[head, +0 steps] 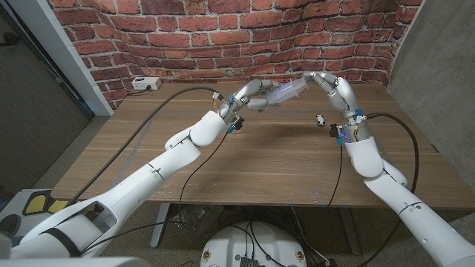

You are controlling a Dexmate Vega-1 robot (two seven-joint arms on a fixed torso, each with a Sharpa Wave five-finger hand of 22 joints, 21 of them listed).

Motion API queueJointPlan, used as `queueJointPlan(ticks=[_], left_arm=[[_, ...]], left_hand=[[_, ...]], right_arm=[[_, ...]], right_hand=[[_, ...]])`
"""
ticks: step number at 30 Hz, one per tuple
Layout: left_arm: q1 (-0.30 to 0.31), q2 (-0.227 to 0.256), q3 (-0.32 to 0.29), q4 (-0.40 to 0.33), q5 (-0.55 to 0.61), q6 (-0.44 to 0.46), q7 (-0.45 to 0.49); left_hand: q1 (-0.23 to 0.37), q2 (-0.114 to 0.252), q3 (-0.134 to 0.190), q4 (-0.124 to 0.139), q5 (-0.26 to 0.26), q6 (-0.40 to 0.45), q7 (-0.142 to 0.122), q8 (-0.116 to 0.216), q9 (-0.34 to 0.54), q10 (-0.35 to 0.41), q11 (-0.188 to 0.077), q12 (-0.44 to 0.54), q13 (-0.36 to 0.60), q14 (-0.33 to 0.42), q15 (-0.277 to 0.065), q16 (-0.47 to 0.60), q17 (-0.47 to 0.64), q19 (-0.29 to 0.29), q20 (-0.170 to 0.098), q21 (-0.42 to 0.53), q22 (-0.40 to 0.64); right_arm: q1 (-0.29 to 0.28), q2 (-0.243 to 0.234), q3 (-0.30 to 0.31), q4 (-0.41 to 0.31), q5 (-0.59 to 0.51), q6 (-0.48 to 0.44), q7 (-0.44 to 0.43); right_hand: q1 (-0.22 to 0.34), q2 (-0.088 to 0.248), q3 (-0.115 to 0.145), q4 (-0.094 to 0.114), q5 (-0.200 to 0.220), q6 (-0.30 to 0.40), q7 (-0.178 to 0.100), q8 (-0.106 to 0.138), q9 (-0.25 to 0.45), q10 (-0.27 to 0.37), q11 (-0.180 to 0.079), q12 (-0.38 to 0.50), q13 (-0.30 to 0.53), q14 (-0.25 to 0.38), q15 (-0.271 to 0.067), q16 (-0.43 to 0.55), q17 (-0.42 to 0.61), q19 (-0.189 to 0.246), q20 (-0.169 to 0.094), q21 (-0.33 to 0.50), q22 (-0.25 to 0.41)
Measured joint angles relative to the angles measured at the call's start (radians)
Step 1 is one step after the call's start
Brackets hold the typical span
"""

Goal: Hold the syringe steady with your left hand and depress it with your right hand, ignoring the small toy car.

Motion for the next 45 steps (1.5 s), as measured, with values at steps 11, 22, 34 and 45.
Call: queueJointPlan(ticks=[11,22,34,45], left_arm=[[-0.004,-0.001,0.000,0.005,-0.001,-0.006,-0.003],[-0.005,-0.001,-0.002,0.006,0.001,-0.014,-0.003],[-0.002,-0.006,-0.002,0.006,0.004,-0.017,0.005],[-0.003,-0.011,-0.002,0.014,0.004,-0.021,0.005]], left_hand=[[0.000,0.000,0.004,-0.004,-0.001,0.000,0.000,0.000,0.001,-0.002,0.002,0.000,0.000,0.000,0.000,0.000,0.000,0.000,0.000,-0.004,0.000],[0.000,0.000,0.004,-0.004,-0.001,0.000,0.000,0.000,0.001,0.002,0.001,-0.001,0.000,0.000,0.000,0.000,0.000,0.000,0.000,-0.004,0.000],[0.000,0.000,0.007,-0.007,-0.001,0.000,0.000,0.000,0.001,0.002,0.001,-0.003,-0.001,-0.002,0.002,0.000,0.000,-0.006,-0.006,-0.008,0.000],[0.000,0.000,0.007,-0.007,-0.001,0.000,0.000,0.000,0.001,0.002,0.001,0.000,0.000,-0.002,0.002,0.000,0.000,-0.006,-0.006,-0.008,0.000]], right_arm=[[0.005,-0.008,-0.010,-0.006,-0.002,-0.024,0.007],[0.005,-0.022,-0.015,-0.027,0.001,-0.043,0.016],[-0.002,-0.041,-0.020,-0.045,0.017,-0.062,0.032],[-0.005,-0.055,-0.027,-0.056,0.038,-0.079,0.052]], right_hand=[[0.000,0.000,0.000,0.000,0.000,0.004,-0.004,-0.006,0.000,0.004,-0.004,-0.004,0.000,0.006,0.005,0.000,0.000,0.016,-0.016,-0.001,-0.001],[0.000,0.000,0.000,0.000,0.000,0.004,-0.004,-0.006,0.000,0.009,-0.001,-0.004,0.000,0.011,0.000,0.000,0.000,0.018,-0.018,-0.003,0.000],[0.000,0.000,0.000,0.000,0.000,0.010,0.001,-0.006,0.000,0.009,-0.001,-0.004,0.000,0.011,0.000,0.000,0.000,0.025,-0.011,-0.007,-0.001],[0.004,0.004,0.000,0.000,0.000,0.014,-0.004,-0.009,0.000,0.016,-0.002,-0.004,0.000,0.019,0.003,0.000,0.003,0.025,-0.011,-0.006,-0.001]])
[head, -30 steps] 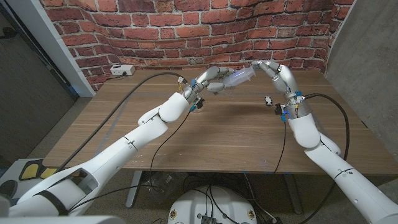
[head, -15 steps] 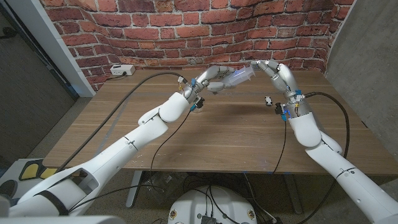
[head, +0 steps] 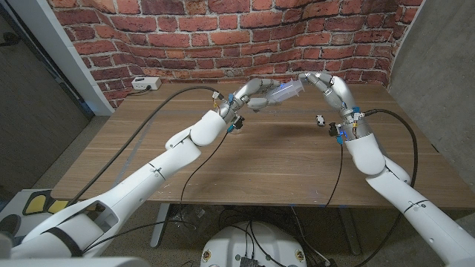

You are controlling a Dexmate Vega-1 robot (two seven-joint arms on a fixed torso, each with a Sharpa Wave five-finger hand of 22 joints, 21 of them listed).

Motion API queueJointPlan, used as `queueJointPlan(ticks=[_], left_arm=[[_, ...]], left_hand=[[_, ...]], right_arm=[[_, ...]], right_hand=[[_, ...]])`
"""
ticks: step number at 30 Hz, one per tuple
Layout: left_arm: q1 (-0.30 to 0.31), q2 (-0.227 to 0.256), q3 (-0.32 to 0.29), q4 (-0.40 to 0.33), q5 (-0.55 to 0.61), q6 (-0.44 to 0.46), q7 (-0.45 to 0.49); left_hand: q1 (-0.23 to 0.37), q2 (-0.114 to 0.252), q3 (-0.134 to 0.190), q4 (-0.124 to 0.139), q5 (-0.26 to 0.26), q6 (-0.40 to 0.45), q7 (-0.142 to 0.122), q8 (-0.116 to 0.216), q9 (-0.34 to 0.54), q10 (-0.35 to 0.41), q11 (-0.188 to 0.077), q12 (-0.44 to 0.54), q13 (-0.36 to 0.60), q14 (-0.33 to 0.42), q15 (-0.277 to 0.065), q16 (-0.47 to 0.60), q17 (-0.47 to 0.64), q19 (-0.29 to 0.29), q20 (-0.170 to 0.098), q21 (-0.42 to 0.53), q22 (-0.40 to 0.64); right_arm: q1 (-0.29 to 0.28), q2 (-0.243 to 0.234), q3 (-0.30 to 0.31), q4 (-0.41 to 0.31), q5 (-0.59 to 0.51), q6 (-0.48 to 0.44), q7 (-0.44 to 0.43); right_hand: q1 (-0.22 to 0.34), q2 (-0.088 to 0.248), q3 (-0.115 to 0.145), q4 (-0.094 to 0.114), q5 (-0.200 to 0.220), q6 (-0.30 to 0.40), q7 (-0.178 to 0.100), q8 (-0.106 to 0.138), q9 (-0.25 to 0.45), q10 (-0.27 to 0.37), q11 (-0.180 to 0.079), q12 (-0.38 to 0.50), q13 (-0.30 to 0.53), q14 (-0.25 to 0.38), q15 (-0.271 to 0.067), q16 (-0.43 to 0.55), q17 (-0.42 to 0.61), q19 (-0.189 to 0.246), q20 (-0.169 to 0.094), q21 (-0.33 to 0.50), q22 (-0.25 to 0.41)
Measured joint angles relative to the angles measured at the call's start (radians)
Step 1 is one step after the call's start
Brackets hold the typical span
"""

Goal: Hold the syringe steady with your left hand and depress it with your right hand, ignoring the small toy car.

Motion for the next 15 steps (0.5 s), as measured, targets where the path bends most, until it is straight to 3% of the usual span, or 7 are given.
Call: queueJointPlan(ticks=[15], left_arm=[[-0.012,-0.007,0.005,0.016,-0.006,-0.005,-0.007]], left_hand=[[0.000,0.000,0.002,-0.002,0.000,0.000,0.000,-0.002,0.000,0.000,0.000,0.000,0.000,0.000,0.000,-0.001,0.000,0.000,0.001,0.000,0.000]], right_arm=[[0.003,-0.003,-0.005,-0.001,0.004,-0.009,0.004]], right_hand=[[0.000,0.000,0.000,0.000,0.000,0.007,-0.004,0.000,0.000,0.003,-0.004,-0.008,0.000,0.003,-0.003,-0.005,0.000,0.000,0.000,0.000,0.001]])
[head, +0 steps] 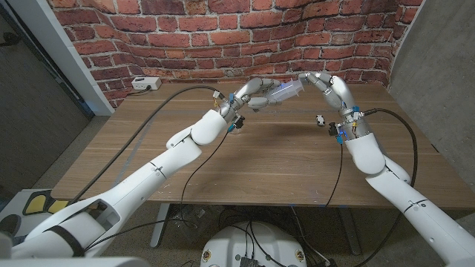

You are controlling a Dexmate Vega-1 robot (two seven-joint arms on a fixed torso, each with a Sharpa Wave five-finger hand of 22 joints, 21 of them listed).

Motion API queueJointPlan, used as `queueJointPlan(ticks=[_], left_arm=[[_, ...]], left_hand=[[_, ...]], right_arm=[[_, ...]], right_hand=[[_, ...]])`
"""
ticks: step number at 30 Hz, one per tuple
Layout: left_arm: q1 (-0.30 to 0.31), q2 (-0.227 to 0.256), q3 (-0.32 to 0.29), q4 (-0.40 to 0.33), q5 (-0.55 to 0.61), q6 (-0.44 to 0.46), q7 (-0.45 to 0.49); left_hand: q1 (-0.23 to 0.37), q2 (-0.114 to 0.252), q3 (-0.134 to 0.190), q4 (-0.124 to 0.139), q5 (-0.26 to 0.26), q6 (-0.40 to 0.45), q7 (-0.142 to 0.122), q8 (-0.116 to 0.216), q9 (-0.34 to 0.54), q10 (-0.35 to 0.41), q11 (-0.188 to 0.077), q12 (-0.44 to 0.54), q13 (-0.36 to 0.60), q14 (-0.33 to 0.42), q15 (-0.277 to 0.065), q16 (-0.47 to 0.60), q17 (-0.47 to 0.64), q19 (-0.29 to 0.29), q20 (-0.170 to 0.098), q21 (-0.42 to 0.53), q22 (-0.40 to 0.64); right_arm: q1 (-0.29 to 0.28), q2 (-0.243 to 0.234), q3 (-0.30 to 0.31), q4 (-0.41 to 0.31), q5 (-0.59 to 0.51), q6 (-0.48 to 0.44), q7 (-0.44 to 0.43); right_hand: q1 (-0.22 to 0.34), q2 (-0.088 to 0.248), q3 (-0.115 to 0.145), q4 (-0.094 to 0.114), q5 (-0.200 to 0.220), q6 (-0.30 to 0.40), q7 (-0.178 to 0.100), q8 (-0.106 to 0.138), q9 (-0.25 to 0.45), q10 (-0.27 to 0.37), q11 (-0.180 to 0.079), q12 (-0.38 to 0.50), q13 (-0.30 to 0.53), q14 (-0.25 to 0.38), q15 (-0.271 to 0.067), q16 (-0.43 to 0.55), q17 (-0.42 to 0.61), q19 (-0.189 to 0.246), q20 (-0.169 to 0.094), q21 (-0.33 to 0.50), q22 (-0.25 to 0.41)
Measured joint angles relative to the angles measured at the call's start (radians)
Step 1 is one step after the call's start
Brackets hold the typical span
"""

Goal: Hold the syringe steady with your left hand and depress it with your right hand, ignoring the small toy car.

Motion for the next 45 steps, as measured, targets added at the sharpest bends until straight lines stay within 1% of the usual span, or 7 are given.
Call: queueJointPlan(ticks=[14,24,25,30,39,41,45], left_arm=[[-0.001,0.000,0.001,0.000,-0.003,0.000,-0.003],[0.009,0.011,-0.003,-0.024,-0.003,0.005,-0.004],[0.012,0.013,-0.004,-0.029,0.001,0.031,0.000],[0.019,0.021,-0.008,-0.044,0.002,0.039,0.001],[0.039,0.037,-0.016,-0.078,0.006,0.062,0.007],[0.046,0.042,-0.019,-0.089,0.007,0.071,0.010],[0.058,0.051,-0.024,-0.104,0.007,0.082,0.016]], left_hand=[[0.000,0.000,0.000,0.000,-0.003,0.000,0.000,0.003,0.000,0.000,0.000,-0.003,0.000,0.000,0.000,-0.001,0.000,-0.005,0.005,-0.003,0.000],[-0.004,-0.004,0.007,-0.001,-0.003,0.000,0.000,0.003,0.001,0.000,0.000,0.000,-0.001,-0.002,-0.001,-0.003,0.000,-0.005,0.005,-0.007,0.000],[-0.004,-0.004,0.007,-0.001,-0.003,0.000,0.000,0.003,0.001,0.000,0.000,0.000,-0.001,-0.003,0.000,-0.003,0.000,-0.005,0.005,-0.007,0.000],[-0.007,-0.007,0.010,0.001,-0.003,0.000,0.000,0.003,0.001,-0.002,-0.002,0.000,0.000,-0.003,0.000,-0.003,0.000,-0.005,0.005,-0.007,0.000],[-0.009,-0.009,0.016,0.008,-0.004,-0.002,-0.002,0.002,0.000,-0.003,-0.002,0.000,0.000,-0.003,0.000,-0.003,0.000,-0.005,0.005,-0.007,0.000],[-0.009,-0.009,0.016,0.008,-0.004,-0.002,-0.002,0.002,0.000,-0.003,-0.002,0.000,0.000,-0.003,0.000,-0.003,0.000,-0.005,0.005,-0.007,0.000],[-0.011,-0.011,0.016,0.008,-0.004,-0.002,-0.002,0.002,0.000,-0.003,-0.002,0.000,0.000,-0.003,0.000,-0.003,0.000,-0.005,0.005,-0.007,0.000]], right_arm=[[-0.001,0.000,0.005,-0.007,-0.010,-0.009,-0.016],[-0.002,0.000,0.007,-0.009,-0.015,-0.011,-0.028],[-0.007,0.002,0.012,-0.013,-0.015,-0.011,-0.029],[-0.008,0.003,0.013,-0.013,-0.014,-0.007,-0.031],[-0.010,0.004,0.014,-0.014,0.030,-0.002,-0.017],[-0.014,0.004,0.014,-0.016,0.042,-0.002,-0.011],[-0.022,0.004,0.016,-0.026,0.062,-0.008,-0.003]], right_hand=[[0.000,0.000,0.000,0.000,-0.004,0.000,0.000,-0.008,0.000,0.000,0.000,-0.007,0.004,0.000,0.000,-0.004,0.000,0.004,-0.004,0.000,0.002],[0.000,0.000,0.000,0.000,-0.004,-0.006,0.001,-0.008,0.000,0.000,0.000,-0.007,0.004,0.000,0.000,-0.007,0.000,0.009,-0.009,0.000,0.002],[0.000,0.000,0.000,0.000,-0.004,-0.006,0.001,-0.008,0.000,0.000,0.000,-0.007,0.004,0.000,0.000,-0.007,0.000,0.010,-0.009,0.000,0.002],[0.000,0.000,0.000,0.000,-0.004,-0.006,0.002,-0.008,0.000,0.000,0.000,-0.012,0.004,0.000,0.000,-0.007,0.000,0.015,-0.014,-0.004,0.002],[0.000,0.000,0.000,0.000,-0.004,-0.015,0.003,-0.015,0.000,-0.004,0.003,-0.013,0.004,-0.008,0.008,-0.011,-0.001,0.017,-0.016,-0.008,0.002],[0.000,0.000,0.000,0.000,-0.004,-0.020,-0.002,-0.019,0.000,-0.005,0.003,-0.019,0.004,-0.009,0.009,-0.011,-0.001,0.018,-0.018,-0.008,0.002],[0.000,0.000,-0.003,0.003,-0.004,-0.030,0.007,-0.019,0.000,-0.016,0.006,-0.025,0.004,-0.017,0.016,-0.015,0.000,0.018,-0.018,-0.016,0.002]])
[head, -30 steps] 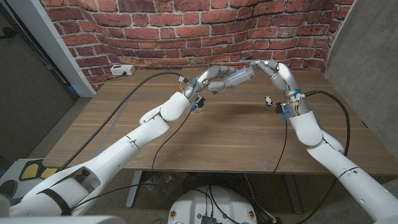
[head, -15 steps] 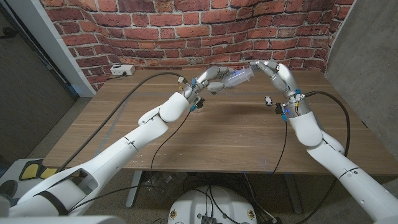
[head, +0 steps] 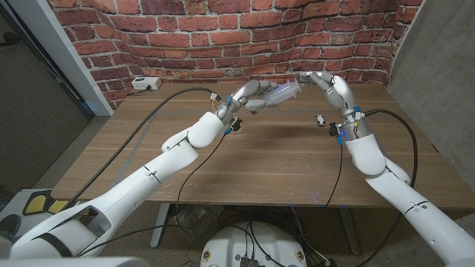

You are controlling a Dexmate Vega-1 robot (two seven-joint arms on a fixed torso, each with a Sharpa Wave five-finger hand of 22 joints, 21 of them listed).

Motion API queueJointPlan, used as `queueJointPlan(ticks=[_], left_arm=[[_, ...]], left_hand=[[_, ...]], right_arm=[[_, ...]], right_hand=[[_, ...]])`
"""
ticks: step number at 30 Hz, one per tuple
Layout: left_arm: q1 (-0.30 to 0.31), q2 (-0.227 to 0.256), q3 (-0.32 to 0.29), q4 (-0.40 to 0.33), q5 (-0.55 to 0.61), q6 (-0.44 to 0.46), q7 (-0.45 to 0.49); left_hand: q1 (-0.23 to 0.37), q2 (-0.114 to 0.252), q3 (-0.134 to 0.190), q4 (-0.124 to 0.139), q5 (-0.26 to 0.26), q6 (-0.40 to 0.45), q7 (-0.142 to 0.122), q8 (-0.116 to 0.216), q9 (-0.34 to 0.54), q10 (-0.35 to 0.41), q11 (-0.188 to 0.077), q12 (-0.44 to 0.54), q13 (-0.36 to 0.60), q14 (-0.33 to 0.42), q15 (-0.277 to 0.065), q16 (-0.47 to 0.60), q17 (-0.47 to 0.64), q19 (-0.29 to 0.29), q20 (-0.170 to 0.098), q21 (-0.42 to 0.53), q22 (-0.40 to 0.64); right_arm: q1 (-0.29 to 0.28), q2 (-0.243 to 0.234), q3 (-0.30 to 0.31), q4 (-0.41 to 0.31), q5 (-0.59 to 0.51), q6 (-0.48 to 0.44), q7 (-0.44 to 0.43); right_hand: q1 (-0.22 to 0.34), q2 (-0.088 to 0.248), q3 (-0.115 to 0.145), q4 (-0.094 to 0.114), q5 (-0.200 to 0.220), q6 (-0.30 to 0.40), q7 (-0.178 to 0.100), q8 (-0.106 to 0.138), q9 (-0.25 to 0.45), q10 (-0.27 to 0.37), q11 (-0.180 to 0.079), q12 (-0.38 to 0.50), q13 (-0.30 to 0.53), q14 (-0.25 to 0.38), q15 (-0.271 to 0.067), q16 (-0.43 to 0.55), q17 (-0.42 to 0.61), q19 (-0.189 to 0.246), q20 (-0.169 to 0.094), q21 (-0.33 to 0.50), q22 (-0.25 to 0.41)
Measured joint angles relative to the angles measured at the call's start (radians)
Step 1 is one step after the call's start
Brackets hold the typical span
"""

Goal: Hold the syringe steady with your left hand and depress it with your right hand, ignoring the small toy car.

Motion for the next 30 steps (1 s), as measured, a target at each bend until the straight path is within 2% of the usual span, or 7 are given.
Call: queueJointPlan(ticks=[5,7,30], left_arm=[[0.017,0.012,-0.010,-0.022,0.000,0.010,0.008],[0.023,0.016,-0.013,-0.028,-0.001,0.014,0.012],[0.100,0.086,-0.076,-0.091,-0.033,-0.005,0.041]], left_hand=[[0.000,0.000,0.000,0.000,0.000,0.000,0.000,0.000,0.000,0.000,0.000,0.000,0.000,0.000,0.000,0.000,0.000,0.000,0.000,-0.004,0.000],[0.000,0.000,0.000,0.000,0.000,0.000,0.000,0.000,0.000,-0.002,0.002,0.000,0.000,0.000,0.000,0.000,0.000,0.000,0.000,-0.004,0.000],[0.000,0.000,0.004,-0.004,0.001,0.000,0.000,-0.001,0.000,0.001,0.000,-0.003,-0.001,0.000,0.000,-0.002,0.000,0.000,0.000,-0.004,0.000]], right_arm=[[-0.007,-0.001,0.003,-0.008,0.023,-0.011,0.010],[-0.011,-0.001,0.004,-0.012,0.031,-0.014,0.014],[-0.007,0.023,-0.025,0.010,0.233,-0.029,0.095]], right_hand=[[0.000,0.000,0.000,0.000,0.000,-0.012,0.001,0.000,0.000,-0.010,0.001,-0.001,0.000,-0.010,0.000,-0.004,0.000,-0.008,0.007,0.000,0.000],[0.000,0.000,0.000,0.000,0.000,-0.012,0.001,-0.007,0.000,-0.010,0.001,-0.004,0.000,-0.013,-0.002,-0.004,0.000,-0.011,0.011,-0.007,0.000],[0.000,0.000,-0.002,0.002,0.000,-0.034,0.005,-0.007,0.005,-0.023,0.010,-0.016,0.000,-0.030,0.002,-0.007,0.000,-0.020,0.009,-0.011,0.000]])
